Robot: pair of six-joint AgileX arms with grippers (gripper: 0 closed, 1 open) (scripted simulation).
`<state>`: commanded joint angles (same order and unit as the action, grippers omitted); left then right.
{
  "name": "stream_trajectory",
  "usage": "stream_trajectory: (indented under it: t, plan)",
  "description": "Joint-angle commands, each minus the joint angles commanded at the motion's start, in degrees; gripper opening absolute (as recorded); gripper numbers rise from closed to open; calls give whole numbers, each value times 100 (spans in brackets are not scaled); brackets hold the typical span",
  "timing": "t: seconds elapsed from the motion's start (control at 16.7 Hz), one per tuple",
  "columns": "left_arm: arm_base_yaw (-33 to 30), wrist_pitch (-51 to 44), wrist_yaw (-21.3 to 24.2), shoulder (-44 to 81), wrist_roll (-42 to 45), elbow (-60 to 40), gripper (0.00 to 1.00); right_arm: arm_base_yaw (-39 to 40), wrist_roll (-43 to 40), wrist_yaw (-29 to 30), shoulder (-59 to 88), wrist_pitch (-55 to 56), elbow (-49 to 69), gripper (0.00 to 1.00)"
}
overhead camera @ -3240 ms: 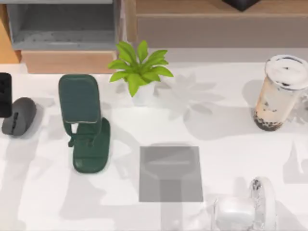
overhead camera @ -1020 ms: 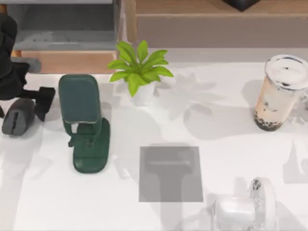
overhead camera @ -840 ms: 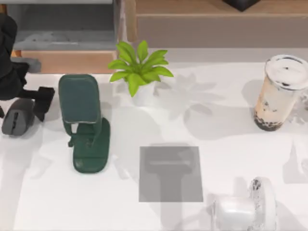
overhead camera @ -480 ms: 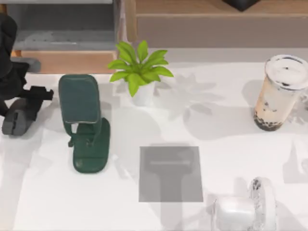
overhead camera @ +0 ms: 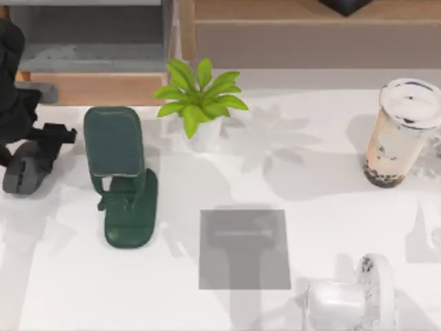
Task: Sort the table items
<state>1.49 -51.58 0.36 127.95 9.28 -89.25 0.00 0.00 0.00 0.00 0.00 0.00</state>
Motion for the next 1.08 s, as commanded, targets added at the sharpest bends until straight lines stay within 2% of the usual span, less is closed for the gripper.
stream_trajectory:
  t: [0.36, 0.78, 1.08]
  plan:
    - [-22, -278, 2, -182, 6, -256, 0, 0, 0, 0, 0, 0, 0, 100]
    - [-22, -1939, -11, -602, -13, -1433, 0, 0, 0, 0, 0, 0, 0, 100]
    - [-17, -2051, -9, -643, -4, -1526, 0, 0, 0, 0, 0, 0, 0, 100]
